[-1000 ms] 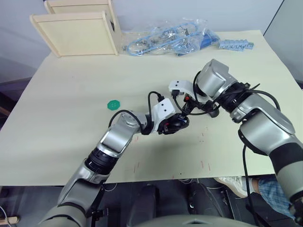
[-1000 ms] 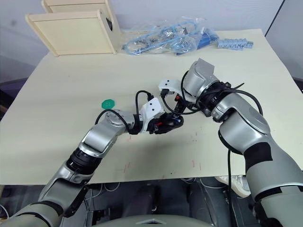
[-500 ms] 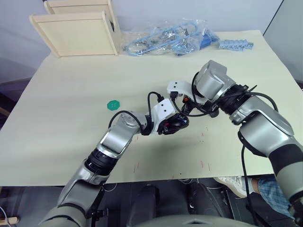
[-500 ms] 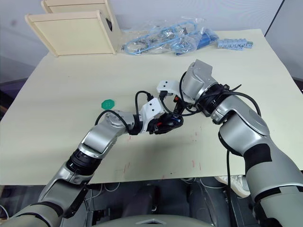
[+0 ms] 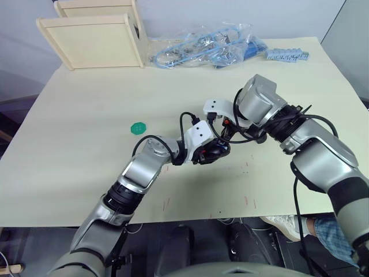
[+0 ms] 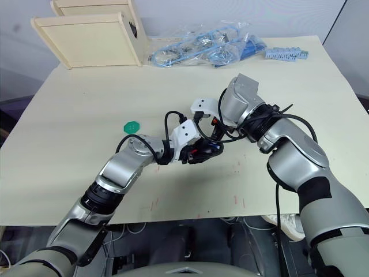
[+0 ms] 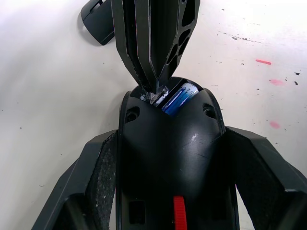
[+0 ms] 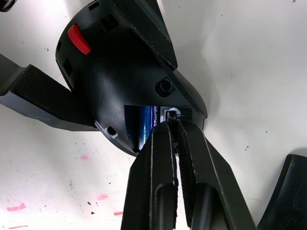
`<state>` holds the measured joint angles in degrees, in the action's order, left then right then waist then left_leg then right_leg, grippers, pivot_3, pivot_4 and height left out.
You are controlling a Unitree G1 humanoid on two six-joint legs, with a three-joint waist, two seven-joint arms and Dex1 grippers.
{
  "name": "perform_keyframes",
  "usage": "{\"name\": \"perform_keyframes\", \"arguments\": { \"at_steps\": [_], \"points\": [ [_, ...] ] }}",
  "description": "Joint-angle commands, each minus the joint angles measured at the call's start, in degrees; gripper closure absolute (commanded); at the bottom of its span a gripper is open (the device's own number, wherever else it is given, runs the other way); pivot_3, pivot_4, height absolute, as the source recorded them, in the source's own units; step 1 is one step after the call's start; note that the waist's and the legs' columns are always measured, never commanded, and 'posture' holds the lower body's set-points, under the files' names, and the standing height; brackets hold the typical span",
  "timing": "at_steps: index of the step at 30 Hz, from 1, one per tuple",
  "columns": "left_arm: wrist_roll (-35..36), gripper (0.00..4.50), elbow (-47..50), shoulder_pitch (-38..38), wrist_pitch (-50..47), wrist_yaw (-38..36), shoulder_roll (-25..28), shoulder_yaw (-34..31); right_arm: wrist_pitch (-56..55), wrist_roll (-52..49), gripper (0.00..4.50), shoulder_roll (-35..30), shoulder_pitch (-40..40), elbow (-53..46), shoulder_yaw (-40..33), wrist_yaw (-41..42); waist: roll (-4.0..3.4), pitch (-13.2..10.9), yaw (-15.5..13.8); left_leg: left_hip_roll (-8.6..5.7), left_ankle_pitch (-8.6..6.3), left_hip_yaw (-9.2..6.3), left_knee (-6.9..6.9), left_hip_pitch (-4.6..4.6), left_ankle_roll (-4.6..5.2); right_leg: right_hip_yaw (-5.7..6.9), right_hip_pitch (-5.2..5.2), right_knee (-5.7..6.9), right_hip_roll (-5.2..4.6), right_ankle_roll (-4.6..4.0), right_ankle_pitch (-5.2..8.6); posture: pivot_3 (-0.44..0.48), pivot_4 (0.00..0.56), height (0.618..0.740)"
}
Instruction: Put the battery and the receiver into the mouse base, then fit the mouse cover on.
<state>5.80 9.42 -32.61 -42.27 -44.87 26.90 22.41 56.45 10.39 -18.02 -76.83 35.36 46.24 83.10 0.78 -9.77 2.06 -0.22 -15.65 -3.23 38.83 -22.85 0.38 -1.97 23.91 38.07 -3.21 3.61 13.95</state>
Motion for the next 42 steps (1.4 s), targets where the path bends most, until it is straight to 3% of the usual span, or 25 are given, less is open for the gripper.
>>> {"name": "perform_keyframes", "arguments": {
  "at_steps": [1,24,42],
  "points": [
    [-0.7,1.63,0.4,0.4,0.1,1.1,-0.5,-0.3,-0.3,0.7,4.50,0.7,0.7,-1.6,0.7,-0.7,0.00,0.0,0.0,0.00,0.00,0.00,0.00,0.00,0.00,0.00,0.00,0.00,0.00,0.00,0.00,0.000,0.150,0.740],
    [-0.9,1.63,0.8,0.7,0.4,1.4,-0.8,-0.3,9.1,-1.9,4.50,3.7,-0.8,-2.0,0.4,-0.3,-0.02,0.0,0.0,-0.01,0.00,-0.02,0.00,0.00,0.00,0.02,0.00,0.00,-0.01,0.00,0.00,0.000,0.150,0.740],
    [-1.0,1.63,1.0,1.2,0.7,1.4,-0.9,-0.3,6.5,-1.3,4.50,3.3,0.9,-4.2,1.6,-1.1,-0.05,0.0,0.1,-0.01,-0.01,-0.03,0.00,0.00,0.00,0.03,-0.01,0.00,-0.02,0.00,0.00,0.000,0.150,0.740]
  ]
}}
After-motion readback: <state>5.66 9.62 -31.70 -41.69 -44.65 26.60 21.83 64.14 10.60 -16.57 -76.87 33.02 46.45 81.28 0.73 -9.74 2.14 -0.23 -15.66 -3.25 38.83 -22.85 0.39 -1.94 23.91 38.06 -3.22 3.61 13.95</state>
